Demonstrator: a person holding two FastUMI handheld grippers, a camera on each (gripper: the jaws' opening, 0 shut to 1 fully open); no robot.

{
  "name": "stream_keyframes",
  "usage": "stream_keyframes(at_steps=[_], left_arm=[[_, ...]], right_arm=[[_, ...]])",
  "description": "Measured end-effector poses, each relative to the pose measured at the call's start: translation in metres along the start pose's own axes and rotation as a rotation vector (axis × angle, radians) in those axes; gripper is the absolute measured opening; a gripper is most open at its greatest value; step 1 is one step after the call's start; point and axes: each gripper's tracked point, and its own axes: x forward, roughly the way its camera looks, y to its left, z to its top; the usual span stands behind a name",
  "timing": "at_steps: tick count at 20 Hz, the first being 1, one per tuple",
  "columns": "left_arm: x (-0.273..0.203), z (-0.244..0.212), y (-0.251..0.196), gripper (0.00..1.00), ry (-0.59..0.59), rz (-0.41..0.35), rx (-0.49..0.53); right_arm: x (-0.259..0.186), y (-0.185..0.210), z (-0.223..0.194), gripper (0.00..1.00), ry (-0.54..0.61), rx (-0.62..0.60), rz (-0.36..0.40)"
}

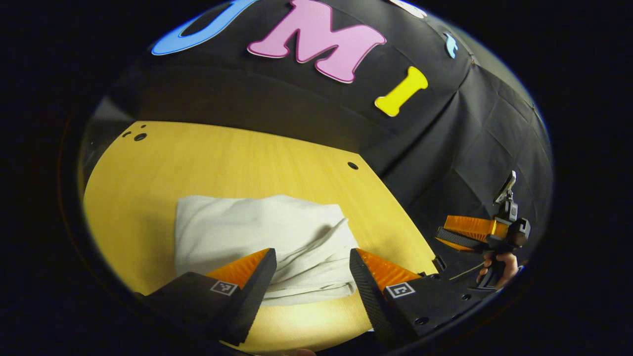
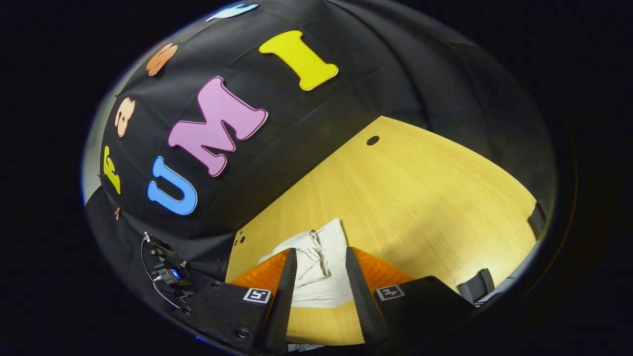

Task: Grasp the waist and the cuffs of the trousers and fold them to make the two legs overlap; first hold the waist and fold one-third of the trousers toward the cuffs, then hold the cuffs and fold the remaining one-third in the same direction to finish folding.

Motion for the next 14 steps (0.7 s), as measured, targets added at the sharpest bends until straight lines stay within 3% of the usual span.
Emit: stream_keyframes(at_steps=[4, 5, 6, 9, 11, 12, 13, 14], left_arm=[[-0.035, 0.014, 0.041, 0.93, -0.042, 0.052, -0.065], [-0.042, 0.018, 0.052, 0.86, -0.056, 0.068, -0.075], [-0.047, 0.021, 0.062, 0.93, -0.069, 0.086, -0.085], [-0.069, 0.028, 0.094, 0.93, -0.108, 0.13, -0.122], [-0.084, 0.03, 0.114, 0.93, -0.129, 0.161, -0.149], [-0.09, 0.03, 0.123, 0.93, -0.139, 0.177, -0.16], [-0.095, 0.031, 0.131, 0.93, -0.147, 0.187, -0.17], [-0.1, 0.03, 0.138, 0.93, -0.153, 0.199, -0.177]], right_arm=[[0.005, 0.026, -0.012, 0.62, 0.001, -0.002, 0.015], [0.007, 0.031, -0.015, 0.63, 0.006, -0.007, 0.02], [0.008, 0.037, -0.018, 0.69, 0.009, -0.012, 0.026], [0.012, 0.054, -0.024, 0.74, 0.014, -0.013, 0.044], [0.013, 0.062, -0.028, 0.84, 0.019, -0.024, 0.052], [0.014, 0.065, -0.031, 0.79, 0.023, -0.028, 0.052], [0.014, 0.068, -0.033, 0.89, 0.025, -0.032, 0.05], [0.014, 0.069, -0.035, 0.9, 0.026, -0.033, 0.048]])
